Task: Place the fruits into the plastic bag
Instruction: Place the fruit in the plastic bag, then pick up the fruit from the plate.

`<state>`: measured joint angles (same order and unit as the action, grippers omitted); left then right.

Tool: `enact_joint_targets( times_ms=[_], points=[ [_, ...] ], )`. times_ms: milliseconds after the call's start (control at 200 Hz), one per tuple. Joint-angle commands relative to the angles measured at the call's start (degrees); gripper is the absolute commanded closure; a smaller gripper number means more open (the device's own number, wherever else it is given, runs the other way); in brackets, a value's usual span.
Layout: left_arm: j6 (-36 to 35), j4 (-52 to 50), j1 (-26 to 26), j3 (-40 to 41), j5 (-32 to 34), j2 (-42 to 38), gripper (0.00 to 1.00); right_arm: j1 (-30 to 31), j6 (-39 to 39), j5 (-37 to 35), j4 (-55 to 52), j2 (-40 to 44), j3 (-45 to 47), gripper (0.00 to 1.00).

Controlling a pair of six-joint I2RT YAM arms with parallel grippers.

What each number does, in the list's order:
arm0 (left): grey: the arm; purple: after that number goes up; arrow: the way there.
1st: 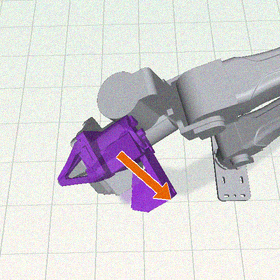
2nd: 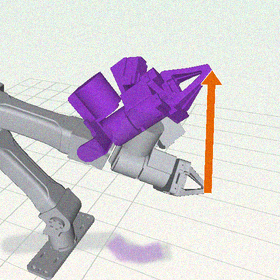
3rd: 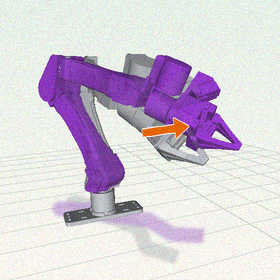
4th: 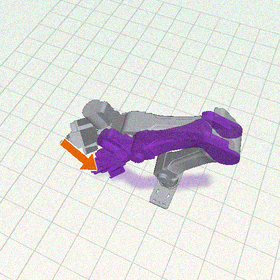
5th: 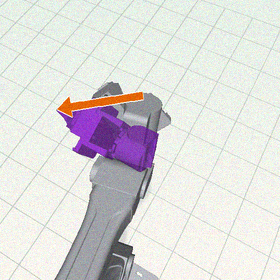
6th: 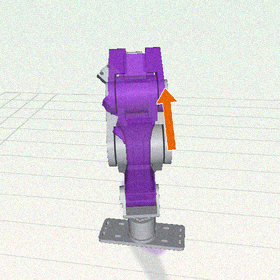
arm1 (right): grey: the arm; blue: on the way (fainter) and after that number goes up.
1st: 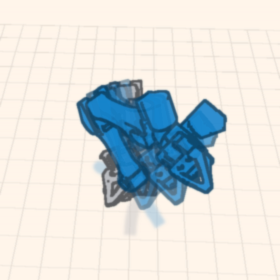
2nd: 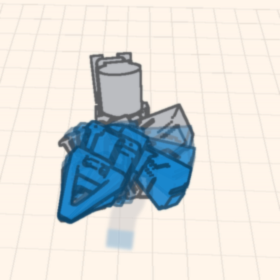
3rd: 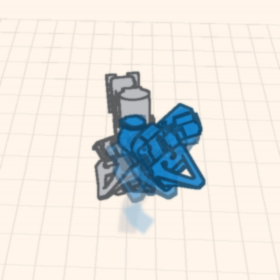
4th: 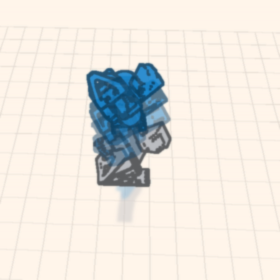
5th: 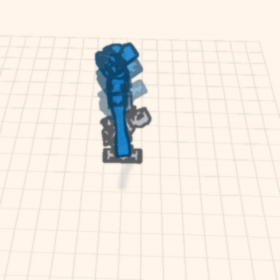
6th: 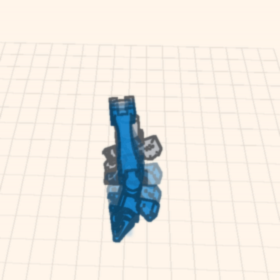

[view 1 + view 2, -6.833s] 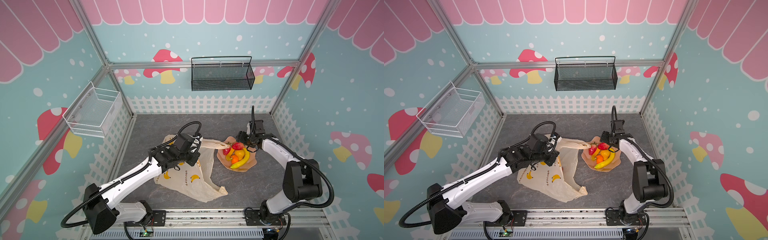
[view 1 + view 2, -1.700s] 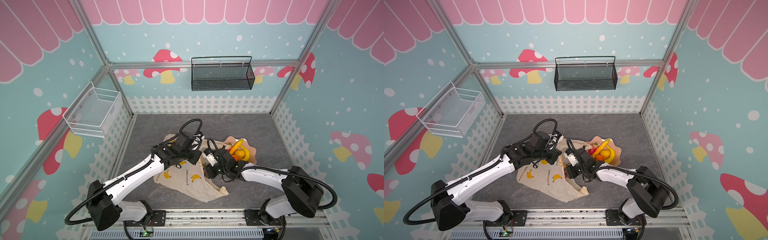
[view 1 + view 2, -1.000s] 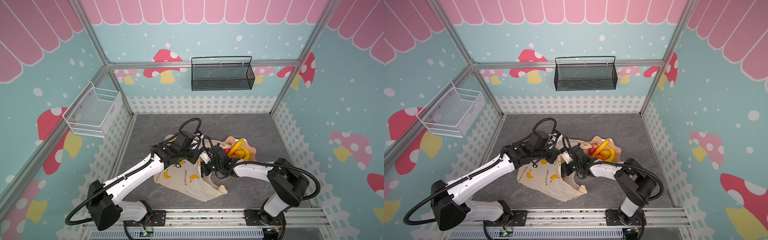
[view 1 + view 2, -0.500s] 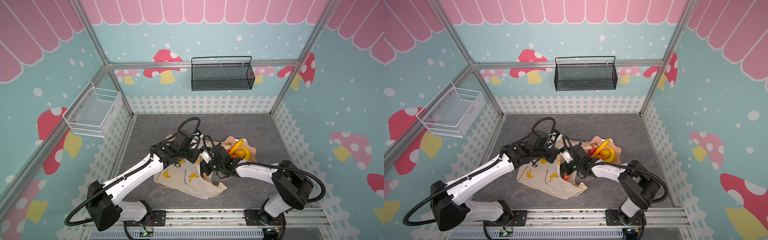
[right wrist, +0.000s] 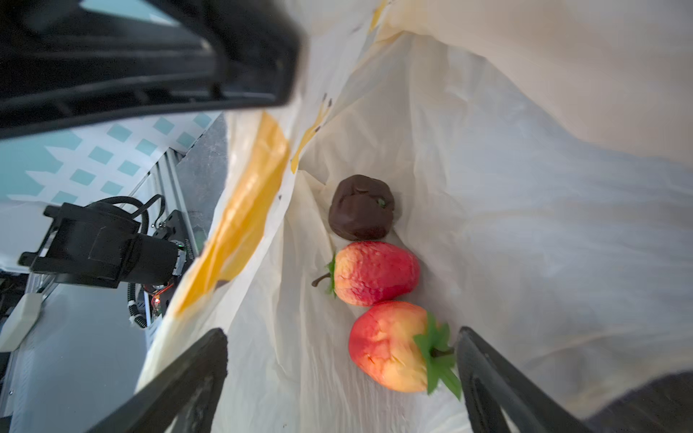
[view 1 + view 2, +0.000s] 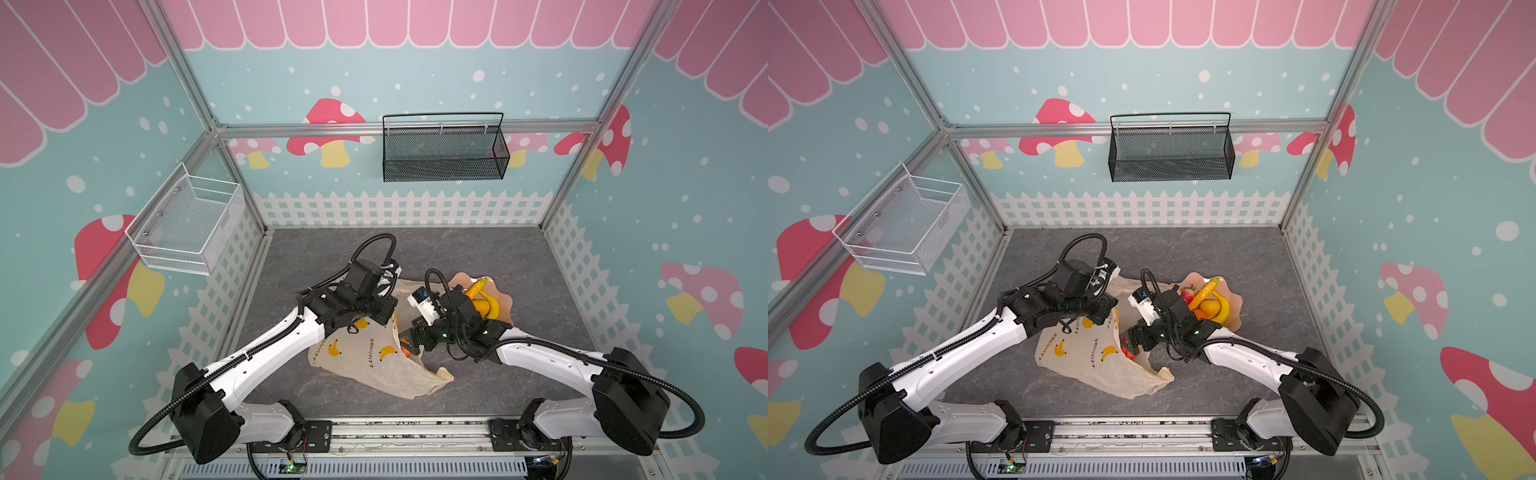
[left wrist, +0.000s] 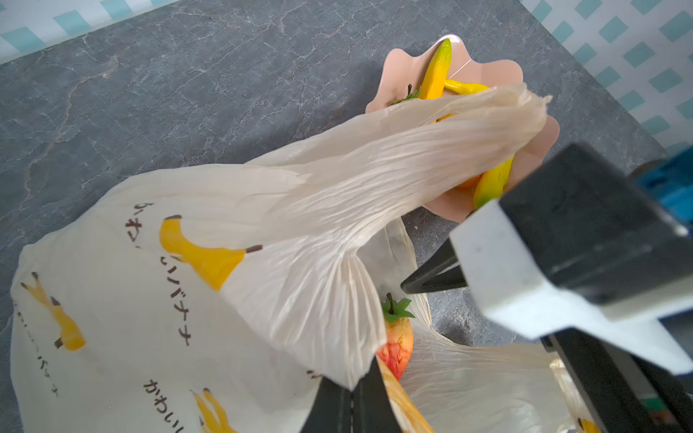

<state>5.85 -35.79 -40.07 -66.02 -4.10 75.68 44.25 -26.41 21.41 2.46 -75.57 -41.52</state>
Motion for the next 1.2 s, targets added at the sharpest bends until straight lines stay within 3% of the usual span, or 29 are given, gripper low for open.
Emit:
enact_joint_targets(
  times_ms=[0,245,625,956,1191],
  points=[
    [0.46,-0.07,0.47,0.28,-0.12,0.14,1.00,-0.95,-0.07,-3.76,-3.71,3.77,1.82,0.03],
    [0.51,0.01,0.61,-0.12,-0.21,0.43,1.00,-4.28,0.09,-6.20,-10.49,11.59,2.34,0.03],
    [0.67,0.37,0.57,-0.28,-0.52,0.53,1.00,-14.45,1.61,-5.07,-20.46,20.95,0.91,0.03],
    [0.65,0.46,0.67,-0.25,-0.48,0.47,1.00,-16.98,1.23,-5.30,-21.70,18.19,-0.52,0.06],
    [0.65,0.46,0.68,-0.17,-0.56,0.42,1.00,-20.45,-0.80,-6.95,-24.04,9.47,-4.62,0.16]
  ],
)
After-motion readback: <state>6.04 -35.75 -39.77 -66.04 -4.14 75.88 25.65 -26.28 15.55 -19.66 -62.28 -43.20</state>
